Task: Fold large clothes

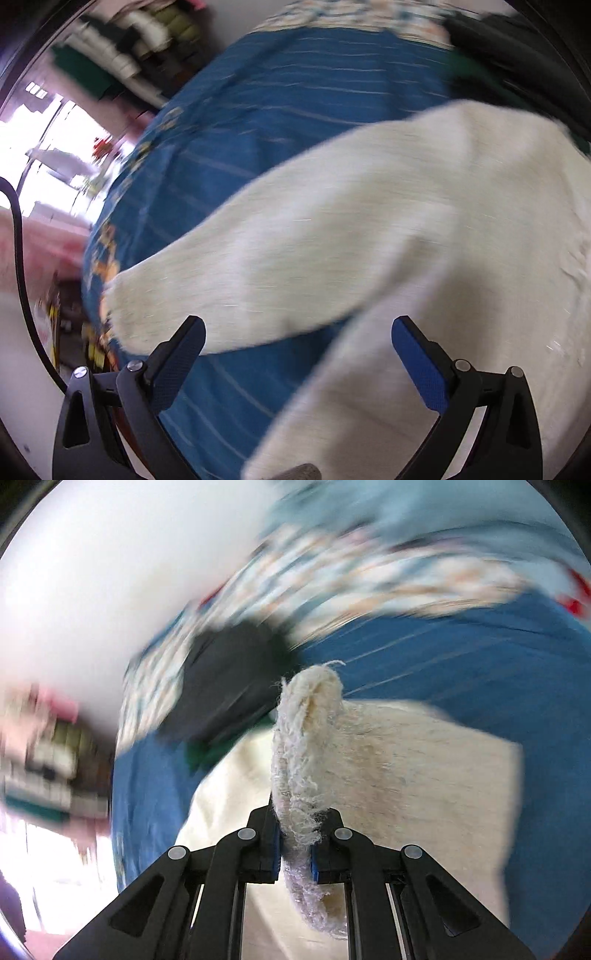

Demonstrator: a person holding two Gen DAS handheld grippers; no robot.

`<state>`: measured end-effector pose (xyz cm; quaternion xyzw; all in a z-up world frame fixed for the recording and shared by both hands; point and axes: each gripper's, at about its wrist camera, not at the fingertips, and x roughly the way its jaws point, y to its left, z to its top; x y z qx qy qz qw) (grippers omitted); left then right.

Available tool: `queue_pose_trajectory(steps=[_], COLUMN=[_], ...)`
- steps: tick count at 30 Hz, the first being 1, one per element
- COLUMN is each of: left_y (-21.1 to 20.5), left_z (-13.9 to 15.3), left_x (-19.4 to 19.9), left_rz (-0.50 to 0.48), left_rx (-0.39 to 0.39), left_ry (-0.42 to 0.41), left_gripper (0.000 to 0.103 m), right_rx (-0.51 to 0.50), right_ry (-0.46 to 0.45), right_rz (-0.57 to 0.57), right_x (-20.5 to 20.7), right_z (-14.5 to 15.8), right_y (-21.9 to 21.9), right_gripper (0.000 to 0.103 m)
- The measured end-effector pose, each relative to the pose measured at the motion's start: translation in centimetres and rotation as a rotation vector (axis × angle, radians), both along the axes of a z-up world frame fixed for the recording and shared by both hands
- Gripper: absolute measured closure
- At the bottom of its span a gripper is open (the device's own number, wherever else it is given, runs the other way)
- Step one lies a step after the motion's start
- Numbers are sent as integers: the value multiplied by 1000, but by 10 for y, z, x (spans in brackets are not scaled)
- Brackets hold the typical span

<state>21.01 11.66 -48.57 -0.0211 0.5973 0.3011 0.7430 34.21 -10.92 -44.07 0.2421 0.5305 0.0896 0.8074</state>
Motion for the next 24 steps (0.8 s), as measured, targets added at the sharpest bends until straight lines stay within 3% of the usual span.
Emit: queue_pose_trajectory(steps=[3,6,8,12,14,16,19,20,22,24], left_y=[38,56,71,89,94,107,119,120,124,122], left_z=[-3,-6,-11,-18,-17,-17,-15,-16,-22,-32], left_x=[-18,-37,-49,-68,-76,-90,-110,-116,-123,-122], left_rz=[79,120,147,193,228,297,388,408,437,443], left_rx=[25,41,52,39,18,-44,-147,-172,-230,-266], left_ry=[6,25,37,57,68,65,39,33,14,8], left_gripper=[0,0,0,0,0,0,0,0,0,0], right_rx=[-50,-136,-213,-300,-231,-60,87,80,-25,-211], right_ry=[38,99,132,164,173,196,188,196,244,355], right_rz=[226,415,488,583,603,564,421,367,237,158], right_x=[32,33,28,26,27,23,2,-3,-20,-43], right_z=[-45,-103,-138,-172,-166,-144,-111,-106,-107,-132], right_y=[123,220,260,304,301,270,191,168,111,61], right_gripper=[92,92,92,85,67,41,38,38,38,38])
